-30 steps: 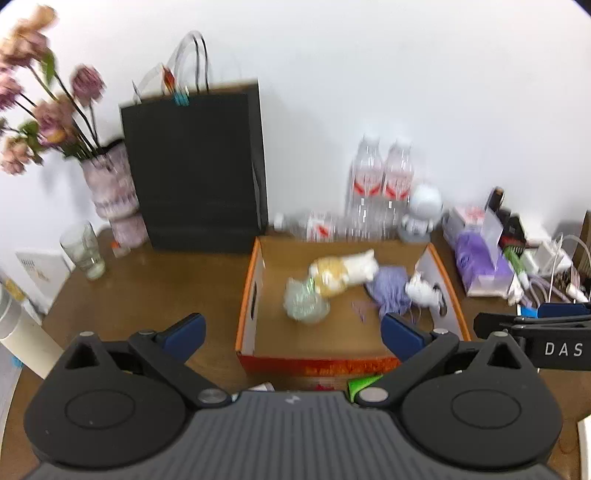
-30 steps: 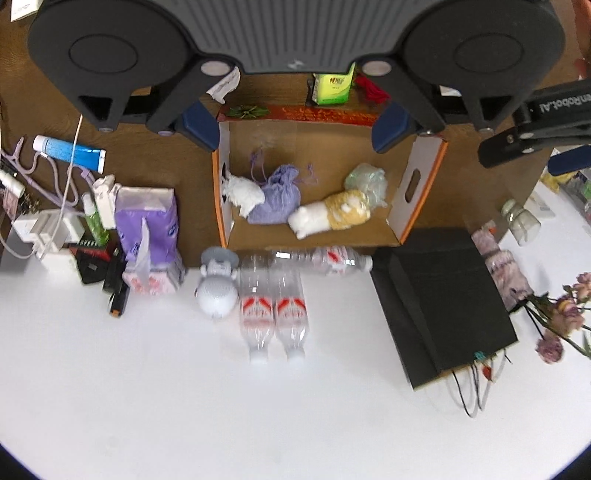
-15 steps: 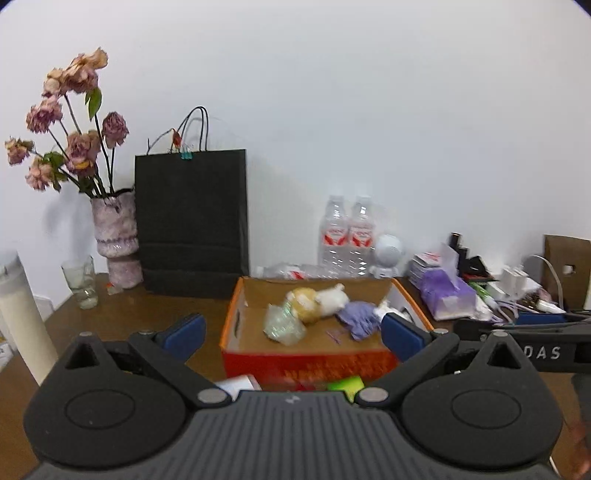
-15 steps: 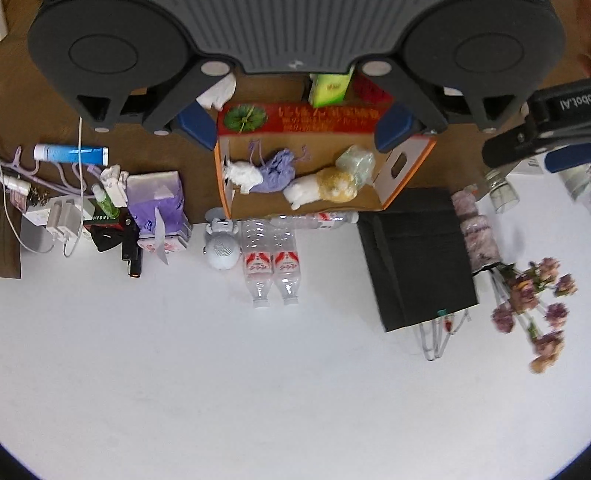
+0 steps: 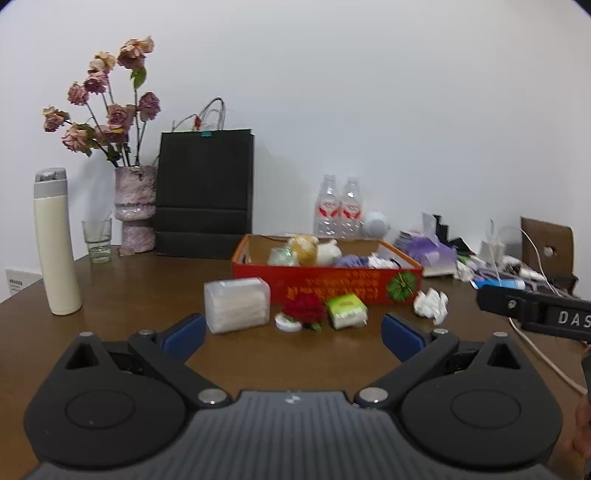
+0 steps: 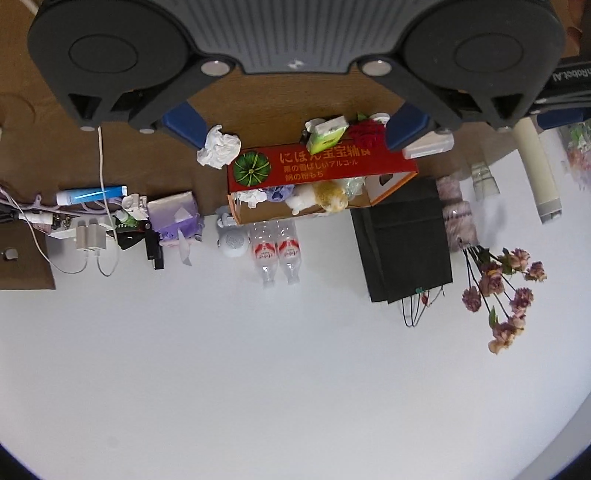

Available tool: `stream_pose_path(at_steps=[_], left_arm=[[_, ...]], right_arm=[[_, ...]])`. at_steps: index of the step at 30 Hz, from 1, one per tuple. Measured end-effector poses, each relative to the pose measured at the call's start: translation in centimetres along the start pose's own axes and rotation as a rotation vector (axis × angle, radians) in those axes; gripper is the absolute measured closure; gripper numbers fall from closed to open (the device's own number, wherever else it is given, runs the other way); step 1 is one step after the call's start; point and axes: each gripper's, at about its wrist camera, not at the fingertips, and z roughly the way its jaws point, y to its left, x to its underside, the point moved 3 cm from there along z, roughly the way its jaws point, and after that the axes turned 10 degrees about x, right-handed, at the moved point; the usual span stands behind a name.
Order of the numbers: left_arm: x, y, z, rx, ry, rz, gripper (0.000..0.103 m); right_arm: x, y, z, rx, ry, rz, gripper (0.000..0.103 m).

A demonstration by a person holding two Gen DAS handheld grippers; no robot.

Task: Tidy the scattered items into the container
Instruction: 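Withdraw both tools from the box toward the remaining items, then grasp the clear swab box with the left tool while the right tool grasps the green tissue pack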

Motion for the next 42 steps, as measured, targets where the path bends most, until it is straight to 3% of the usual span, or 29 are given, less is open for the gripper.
stream_pose_path(at_steps=[6, 11, 14, 21, 31, 37, 42], left_arm=[[3.6, -0.1, 1.0, 0.015, 0.082, 0.004, 0.0], [4.5, 0.9, 1.8, 0.018, 0.149, -0.077, 0.0], [4.7, 1.2, 1.9, 0.016, 0.155, -0.095, 0.0], [4.9, -0.3, 1.6, -0.02, 0.122, 0.003, 0.0], [4.7, -0.2, 2.0, -0.023, 0.147, -0.01, 0.0], [2.4, 2.1, 3.7, -0.023, 0.174, -0.022, 0.0], [-1.6, 7.3, 7.7, -0.072, 0.153, -0.044, 0.0]], right_arm=[[2.8, 0.6, -0.7, -0.001, 0.013, -0.05, 0.0], [4.6, 0.5, 0.2, -0.011, 0.105, -0.039, 0.0], [5.7, 0.4, 0.1, -0.028, 0.138, -0.014, 0.0], [6.2, 0.6, 0.5, -0.042, 0.177, -0.025, 0.0], [6.3, 0.2, 1.1, -0.038, 0.221, 0.007, 0.0], [5.2, -0.2, 2.9, -0.081, 0.331, 0.015, 0.0], [2.0, 0.5, 6.2, -0.111, 0.328, -0.057, 0.0]])
